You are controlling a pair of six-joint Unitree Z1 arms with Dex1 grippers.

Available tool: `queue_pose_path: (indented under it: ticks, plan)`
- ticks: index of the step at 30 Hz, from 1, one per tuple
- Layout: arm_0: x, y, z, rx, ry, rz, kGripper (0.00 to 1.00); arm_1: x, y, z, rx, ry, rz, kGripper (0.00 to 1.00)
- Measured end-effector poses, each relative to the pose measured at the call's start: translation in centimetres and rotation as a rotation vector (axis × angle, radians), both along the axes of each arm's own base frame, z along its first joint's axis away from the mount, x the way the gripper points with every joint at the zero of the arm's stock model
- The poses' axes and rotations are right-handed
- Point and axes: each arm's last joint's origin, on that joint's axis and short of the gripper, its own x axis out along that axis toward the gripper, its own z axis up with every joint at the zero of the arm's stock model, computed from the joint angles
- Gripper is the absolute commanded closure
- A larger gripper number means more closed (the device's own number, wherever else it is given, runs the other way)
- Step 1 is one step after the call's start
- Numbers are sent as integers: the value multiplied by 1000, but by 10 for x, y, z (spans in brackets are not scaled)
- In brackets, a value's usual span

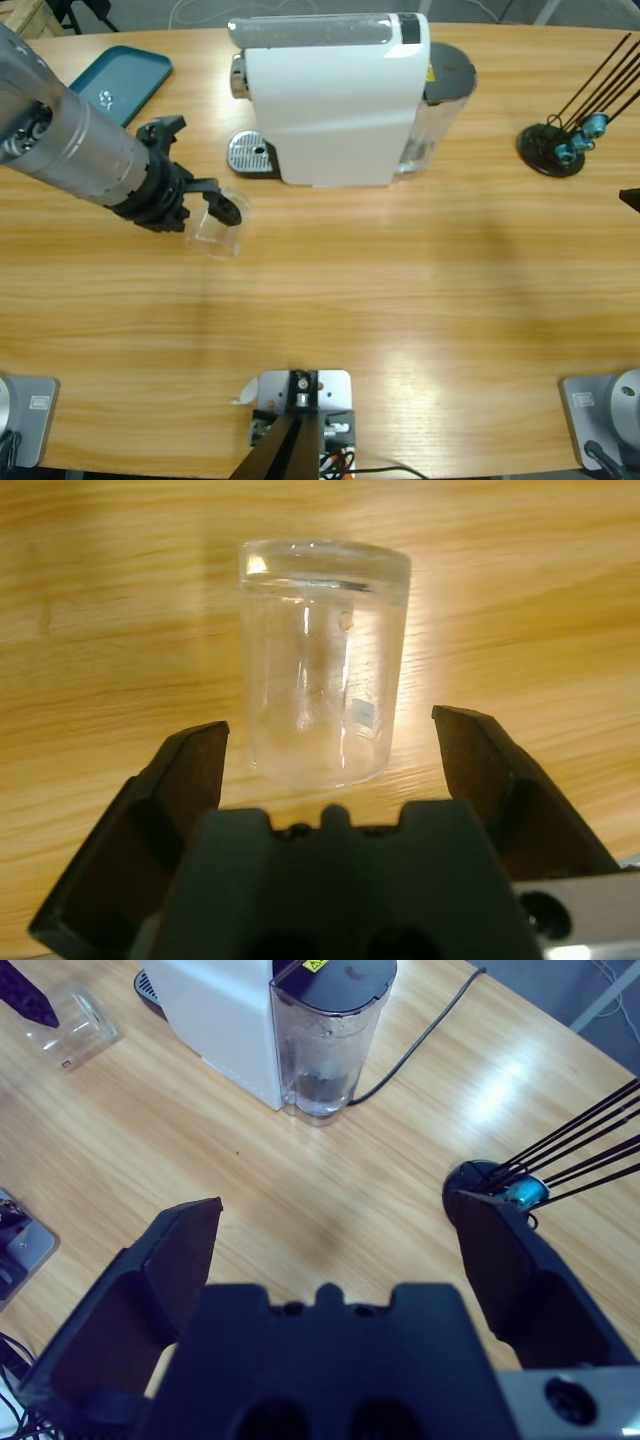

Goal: Pour coffee

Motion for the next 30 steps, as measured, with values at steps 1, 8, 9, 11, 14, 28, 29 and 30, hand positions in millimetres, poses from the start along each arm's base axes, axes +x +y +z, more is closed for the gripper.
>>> queue_pose_path:
  ticks: [1,8,9,11,14,28,29,30]
  plan:
    - [0,-1,-2,6,4,-1,119,0,0,0,0,0,0,13]
    - [-3,-10,-14,38,27,-26,119,0,0,0,0,0,0,13]
    - [-5,-12,-16,42,33,-34,119,0,0,0,0,0,0,13]
    - [-8,-16,-21,56,51,-49,119,0,0,0,0,-1,0,13]
    - [-10,-17,-27,78,78,-56,165,-1,0,0,1,-2,0,13]
    - [-12,-20,-30,103,98,-54,143,-3,-2,1,6,-10,0,13]
    - [-12,-20,-29,100,96,-55,142,-3,-2,1,7,-11,0,13]
    - [-12,-20,-28,98,94,-56,141,-3,-2,1,7,-11,0,13]
